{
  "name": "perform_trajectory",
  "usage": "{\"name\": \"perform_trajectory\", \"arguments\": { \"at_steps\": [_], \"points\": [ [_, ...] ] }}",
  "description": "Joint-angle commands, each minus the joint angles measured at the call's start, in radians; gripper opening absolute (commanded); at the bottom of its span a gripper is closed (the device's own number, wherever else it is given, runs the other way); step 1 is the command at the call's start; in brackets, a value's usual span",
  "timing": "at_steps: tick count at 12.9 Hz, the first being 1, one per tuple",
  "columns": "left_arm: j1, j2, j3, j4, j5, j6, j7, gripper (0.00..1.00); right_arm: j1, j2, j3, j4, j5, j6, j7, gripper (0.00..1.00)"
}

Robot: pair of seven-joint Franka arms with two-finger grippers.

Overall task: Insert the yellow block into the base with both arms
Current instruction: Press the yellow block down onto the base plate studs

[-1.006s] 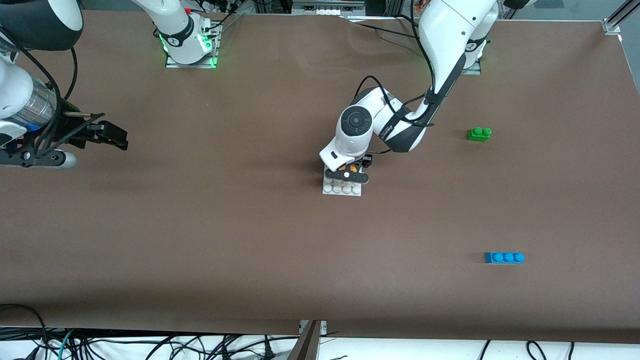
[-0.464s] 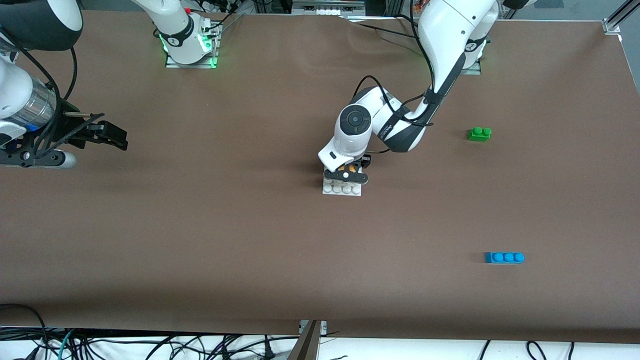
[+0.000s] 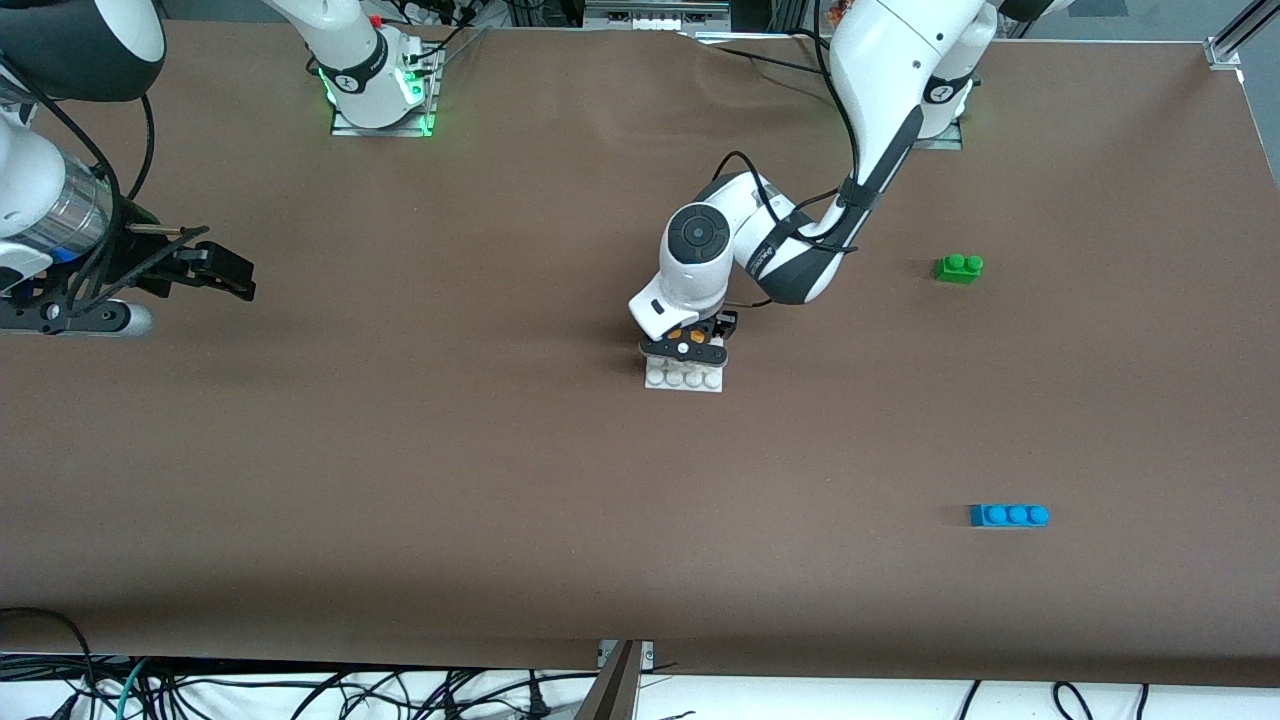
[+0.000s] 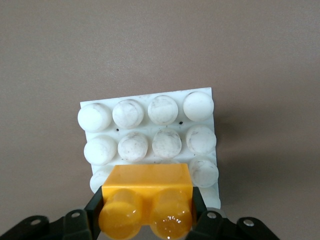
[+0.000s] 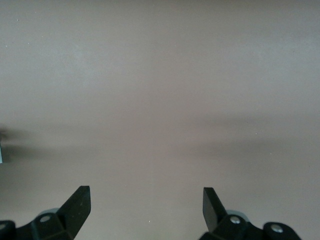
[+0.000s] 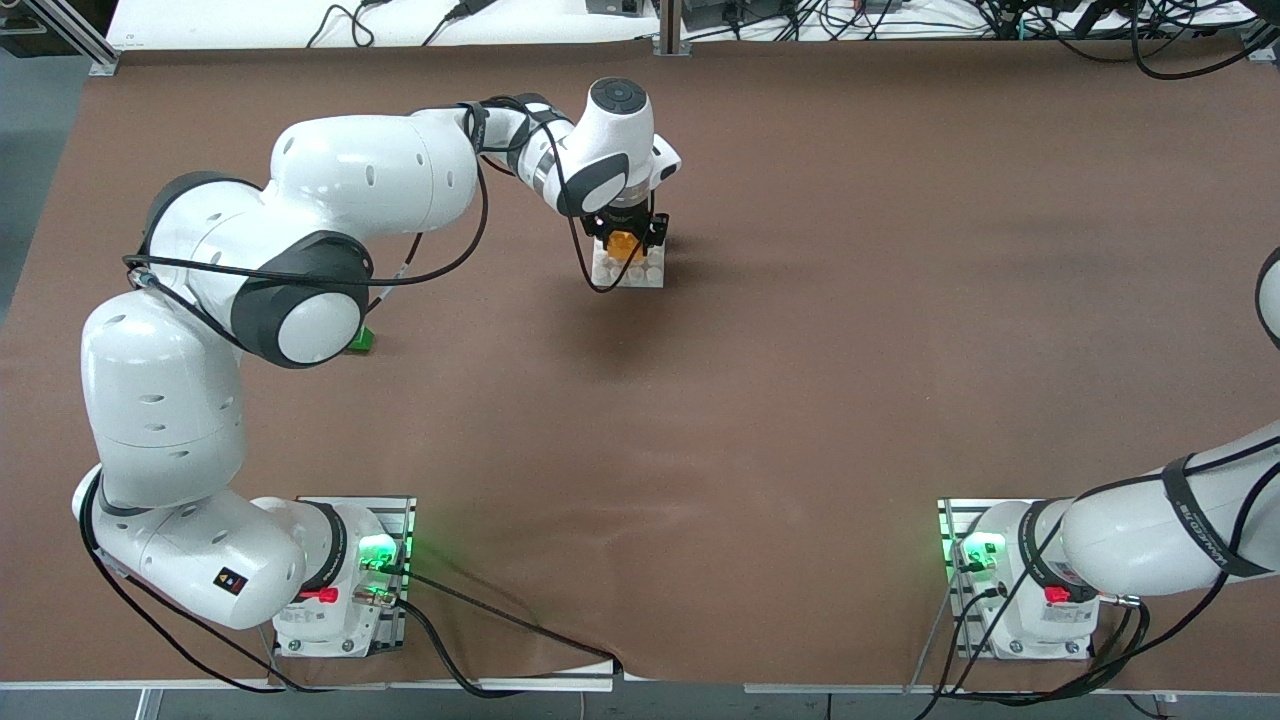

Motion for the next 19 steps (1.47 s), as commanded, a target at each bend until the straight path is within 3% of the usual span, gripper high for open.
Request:
{"name": "perform_trajectory", "arguments": {
  "at_steps": [1, 8, 19],
  "points": [
    [-0.015, 0.022, 0.010, 0.030, 0.030, -0.009, -0.024, 0.30, -0.010, -0.006, 0.005, 0.004, -0.003, -0.014, -0.013, 0.99],
    [-0.017, 0.031, 0.010, 0.031, 0.030, -0.007, -0.043, 0.31, -0.010, -0.006, 0.005, 0.004, -0.003, -0.014, -0.013, 0.99],
    [-0.028, 0.034, 0.010, 0.027, 0.031, -0.007, -0.058, 0.42, -0.010, -0.006, 0.005, 0.004, -0.003, -0.014, -0.013, 0.99]
  ]
}}
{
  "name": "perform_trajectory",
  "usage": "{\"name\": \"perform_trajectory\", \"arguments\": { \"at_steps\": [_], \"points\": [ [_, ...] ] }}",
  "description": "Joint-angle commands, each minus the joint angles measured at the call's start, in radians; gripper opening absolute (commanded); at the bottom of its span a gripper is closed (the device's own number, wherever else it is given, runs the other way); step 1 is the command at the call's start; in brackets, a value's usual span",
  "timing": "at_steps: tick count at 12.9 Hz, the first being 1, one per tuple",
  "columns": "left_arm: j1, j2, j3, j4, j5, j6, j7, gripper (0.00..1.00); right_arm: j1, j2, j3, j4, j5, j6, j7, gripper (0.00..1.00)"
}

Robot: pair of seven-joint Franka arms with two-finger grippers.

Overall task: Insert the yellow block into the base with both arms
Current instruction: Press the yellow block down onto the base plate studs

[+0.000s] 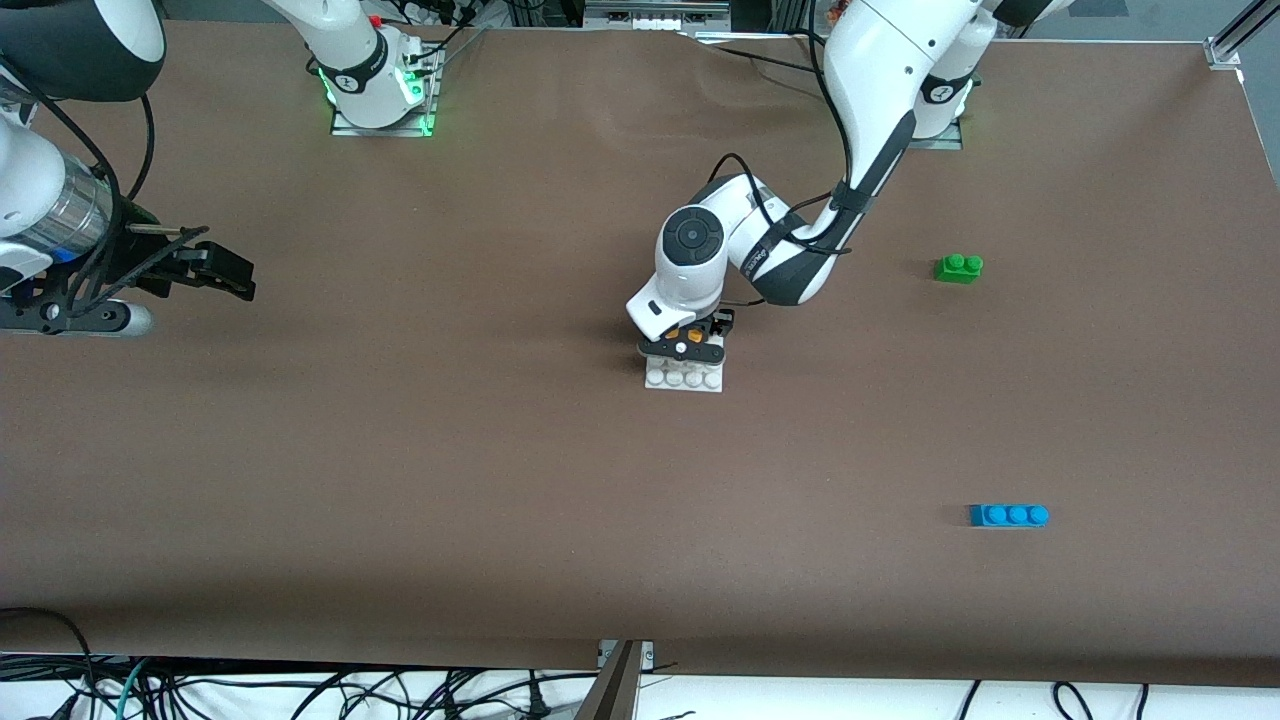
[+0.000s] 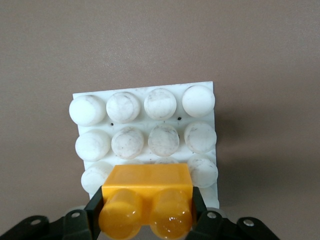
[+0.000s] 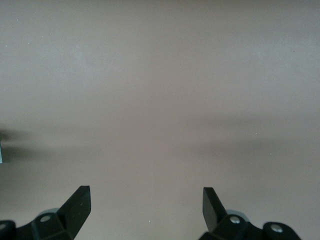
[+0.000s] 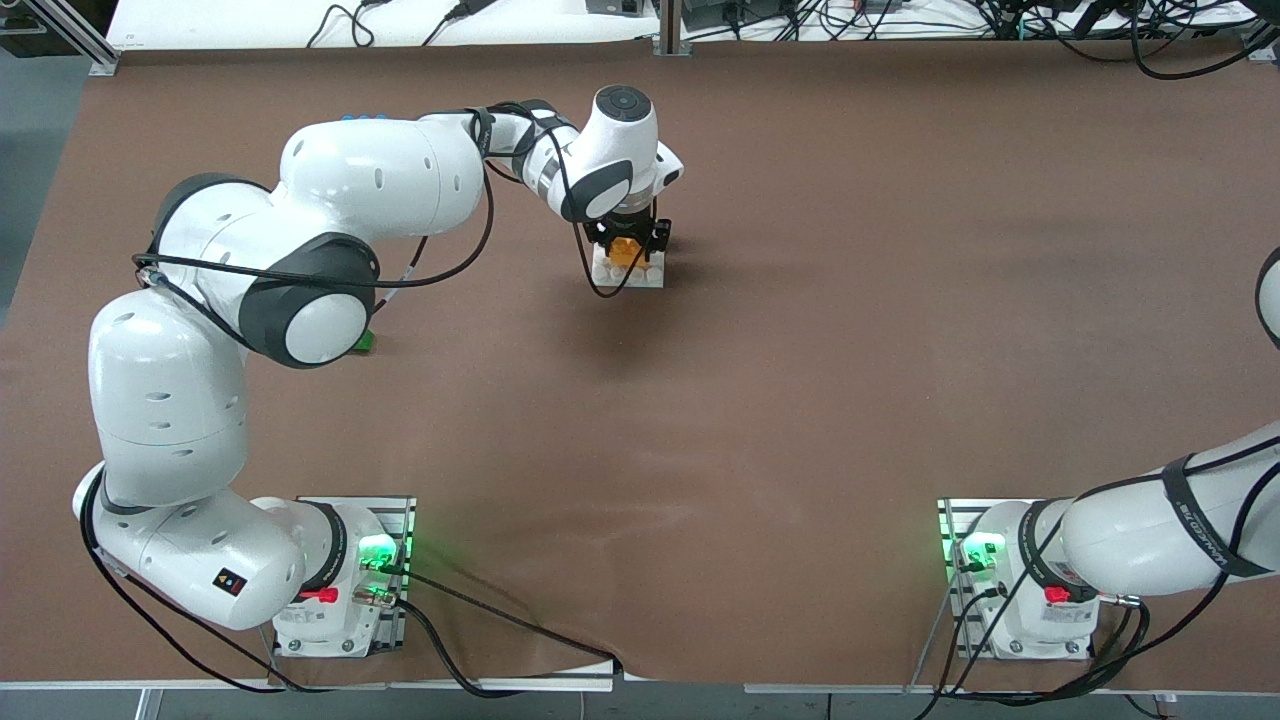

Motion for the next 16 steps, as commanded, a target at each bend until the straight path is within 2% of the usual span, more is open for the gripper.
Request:
{"name": "perform_trajectory", "arguments": {
  "at_steps": [1, 5, 6, 8, 9, 11, 16],
  "points": [
    [-0.018, 0.017, 0.010, 0.021, 0.031, -0.008, -0.024, 0.42, -0.010, -0.006, 0.005, 0.004, -0.003, -0.014, -0.013, 0.99],
    [-0.018, 0.017, 0.010, 0.012, 0.046, -0.008, -0.022, 0.42, -0.012, -0.006, 0.005, 0.004, -0.003, -0.014, -0.013, 0.99],
    [-0.017, 0.017, 0.010, 0.012, 0.051, -0.008, -0.021, 0.45, -0.012, -0.006, 0.005, 0.004, -0.003, -0.014, -0.013, 0.99],
    [-0.017, 0.015, 0.010, 0.014, 0.050, -0.008, -0.024, 0.64, -0.012, -0.006, 0.005, 0.004, -0.003, -0.015, -0.013, 0.99],
    [-0.017, 0.015, 0.010, 0.014, 0.048, -0.008, -0.027, 0.70, -0.012, -0.006, 0.004, 0.004, -0.003, -0.014, -0.013, 0.99],
    [-0.015, 0.015, 0.010, 0.017, 0.043, -0.009, -0.028, 1.00, -0.012, -0.006, 0.004, 0.004, -0.003, -0.014, -0.012, 0.99],
    [-0.009, 0.003, 0.010, 0.027, 0.036, -0.016, -0.025, 1.00, -0.012, -0.006, 0.004, 0.004, -0.003, -0.015, -0.012, 0.99]
  ]
}}
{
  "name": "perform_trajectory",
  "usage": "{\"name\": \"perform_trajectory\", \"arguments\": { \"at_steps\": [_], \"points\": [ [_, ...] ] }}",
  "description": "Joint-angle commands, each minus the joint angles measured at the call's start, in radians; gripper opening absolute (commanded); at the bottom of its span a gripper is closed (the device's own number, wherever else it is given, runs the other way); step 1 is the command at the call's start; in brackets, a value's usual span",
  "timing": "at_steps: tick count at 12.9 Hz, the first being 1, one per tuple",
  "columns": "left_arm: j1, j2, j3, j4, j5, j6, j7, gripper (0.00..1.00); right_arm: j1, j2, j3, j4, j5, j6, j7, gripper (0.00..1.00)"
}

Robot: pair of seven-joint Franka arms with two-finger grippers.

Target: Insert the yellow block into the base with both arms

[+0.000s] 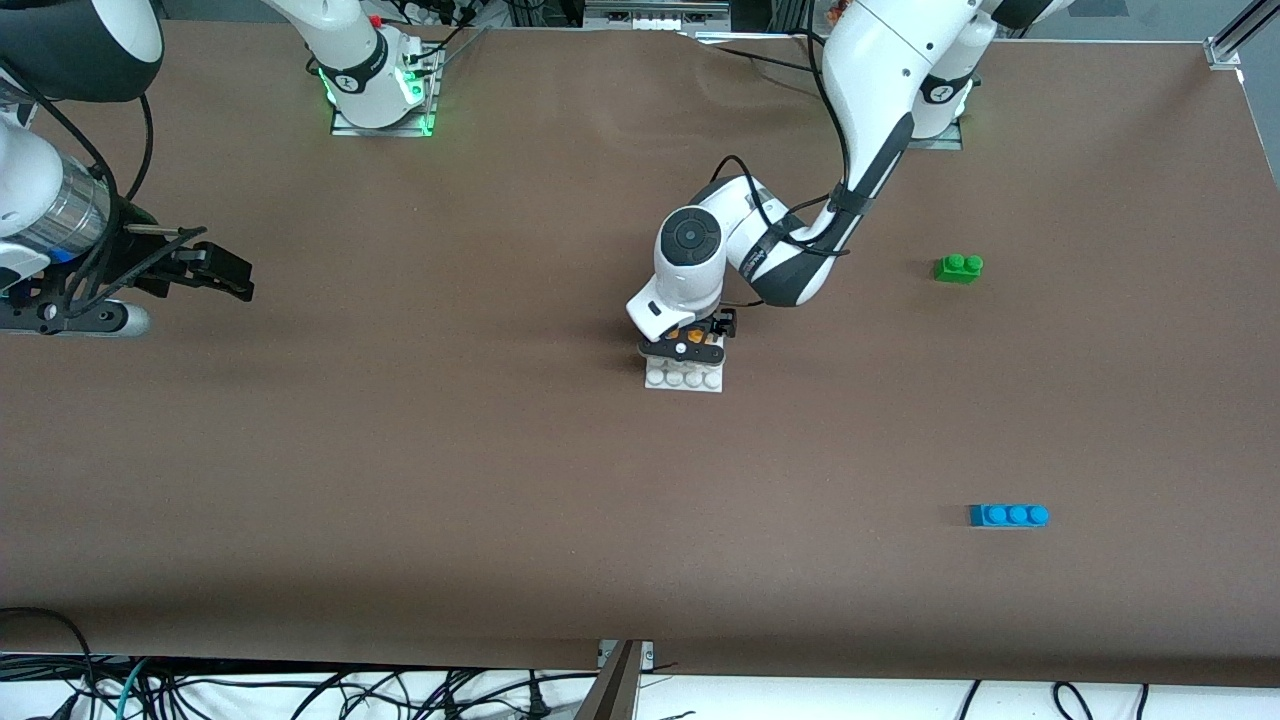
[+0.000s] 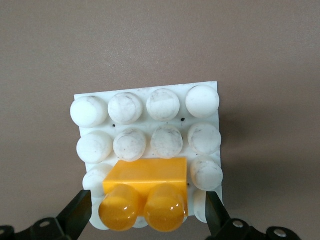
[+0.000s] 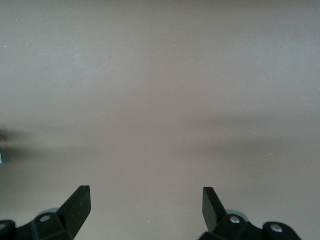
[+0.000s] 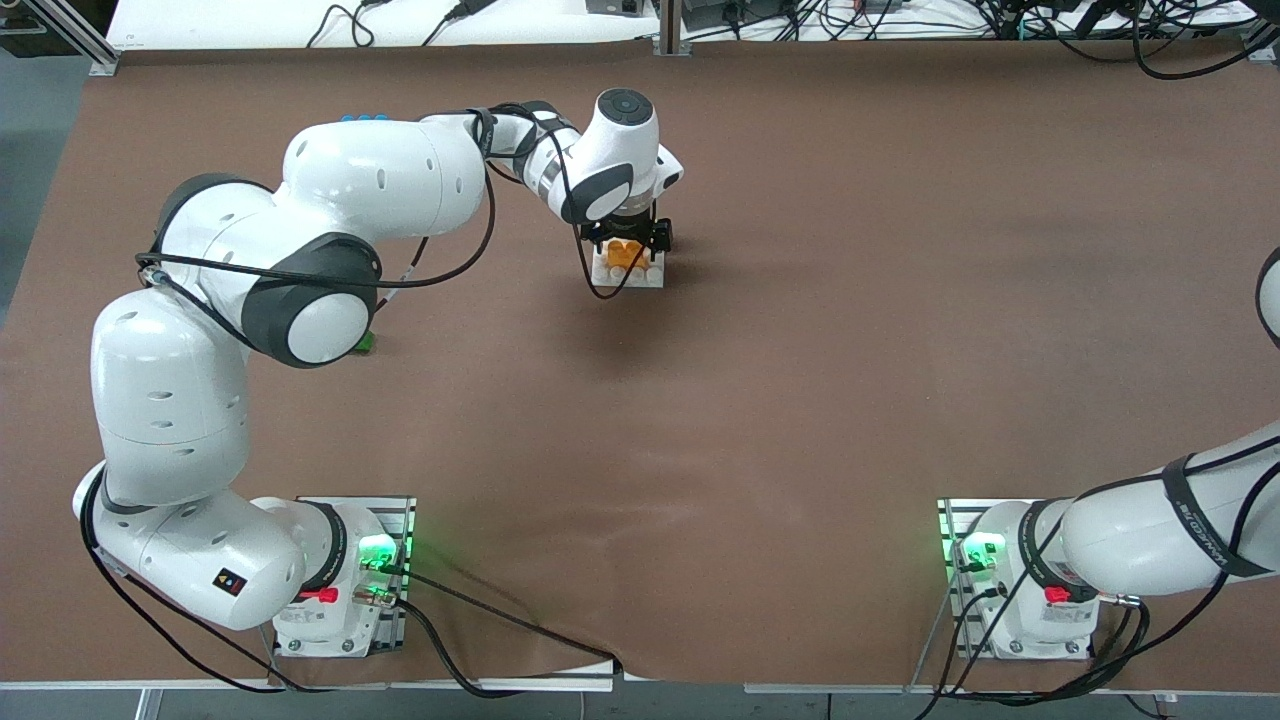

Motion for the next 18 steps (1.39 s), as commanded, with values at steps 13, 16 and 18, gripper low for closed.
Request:
{"name": "perform_trajectory", "arguments": {
  "at_steps": [13, 16, 18],
  "points": [
    [0.285, -0.407, 0.167, 0.226, -0.302, -0.453, 0.294, 1.00, -0.010, -0.006, 0.006, 0.004, -0.003, -0.015, -0.009, 0.99],
    [0.335, -0.462, 0.255, 0.228, -0.292, -0.519, 0.568, 1.00, -0.010, -0.006, 0.006, 0.004, -0.003, -0.015, -0.007, 0.99],
    [0.398, -0.493, 0.255, 0.228, -0.297, -0.600, 0.573, 1.00, -0.010, -0.006, 0.006, 0.004, -0.003, -0.015, -0.007, 0.99]
  ]
}}
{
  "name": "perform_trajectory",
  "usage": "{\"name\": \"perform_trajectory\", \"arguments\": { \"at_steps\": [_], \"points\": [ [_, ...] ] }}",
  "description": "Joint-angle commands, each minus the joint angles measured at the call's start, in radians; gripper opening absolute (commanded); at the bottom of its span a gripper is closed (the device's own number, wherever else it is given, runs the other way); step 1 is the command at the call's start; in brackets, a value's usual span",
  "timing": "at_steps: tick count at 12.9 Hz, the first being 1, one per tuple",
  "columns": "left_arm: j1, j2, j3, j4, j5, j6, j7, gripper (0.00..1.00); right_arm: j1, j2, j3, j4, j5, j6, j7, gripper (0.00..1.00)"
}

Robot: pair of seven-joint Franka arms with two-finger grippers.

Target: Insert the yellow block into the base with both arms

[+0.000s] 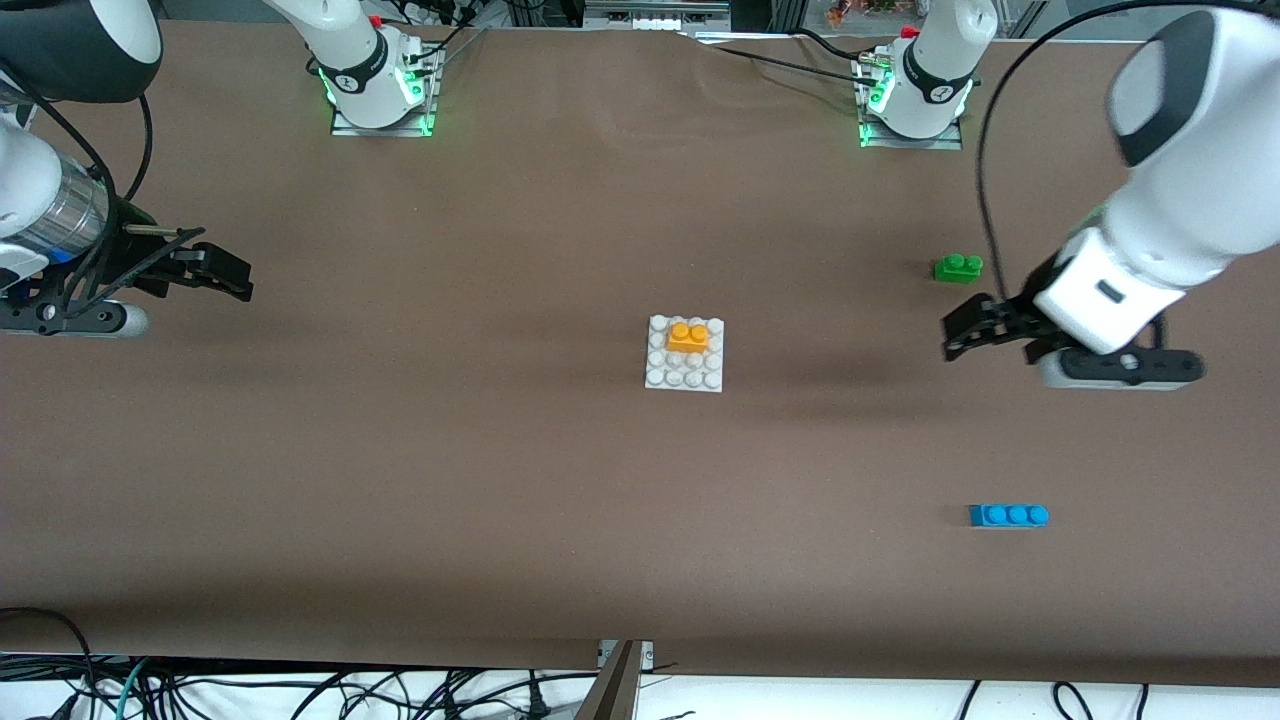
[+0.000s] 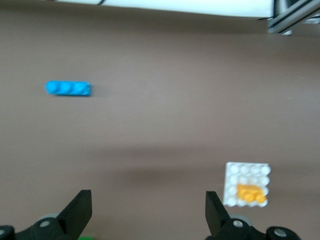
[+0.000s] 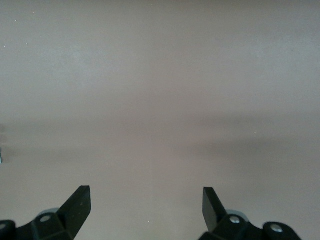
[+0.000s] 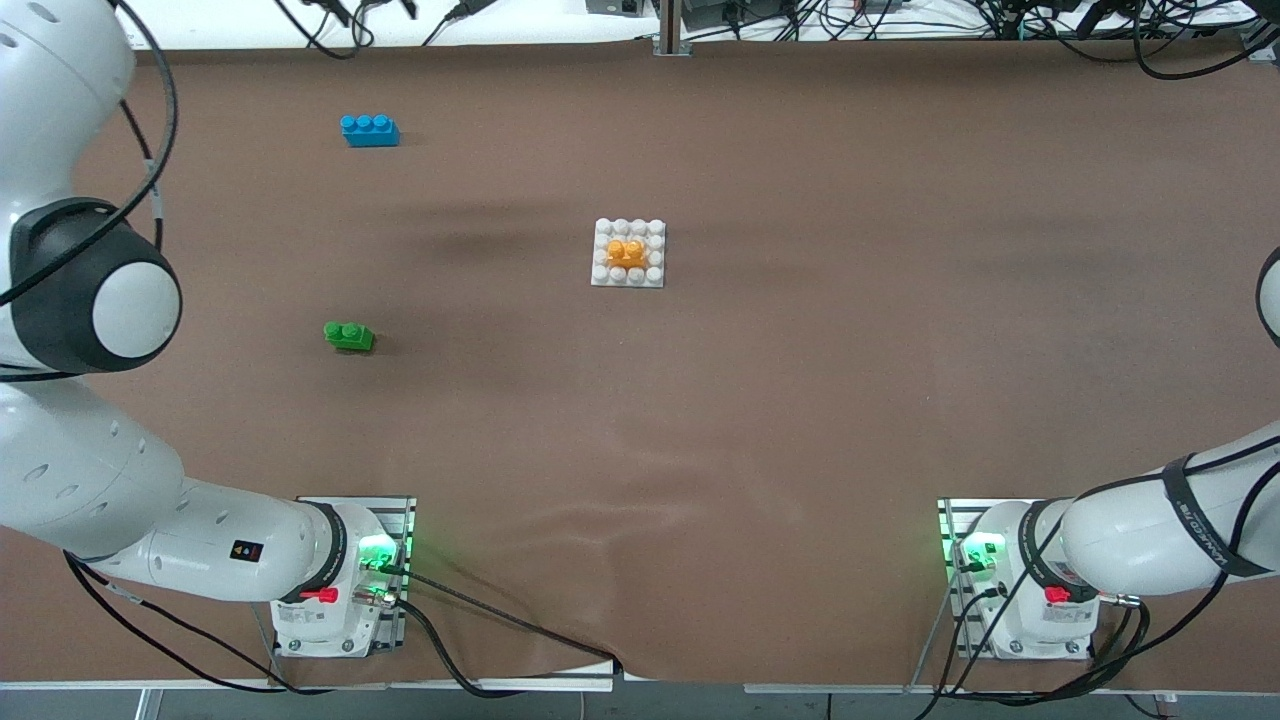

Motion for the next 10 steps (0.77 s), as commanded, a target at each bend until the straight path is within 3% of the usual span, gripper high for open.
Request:
{"name": "perform_trajectory", "arguments": {
  "at_steps": [1, 4, 10],
  "points": [
    [0.050, -0.040, -0.002, -0.014, -0.012, -0.091, 0.046, 1.00, -0.008, -0.006, 0.006, 0.004, -0.003, -0.013, -0.007, 0.99],
    [0.061, -0.042, 0.053, -0.015, -0.011, -0.104, 0.184, 1.00, -0.008, -0.006, 0.005, 0.004, -0.003, -0.015, -0.007, 0.99],
    [0.061, -0.032, 0.060, -0.015, 0.013, -0.102, 0.187, 1.00, -0.008, -0.006, 0.005, 0.004, -0.003, -0.015, -0.007, 0.99]
  ]
}}
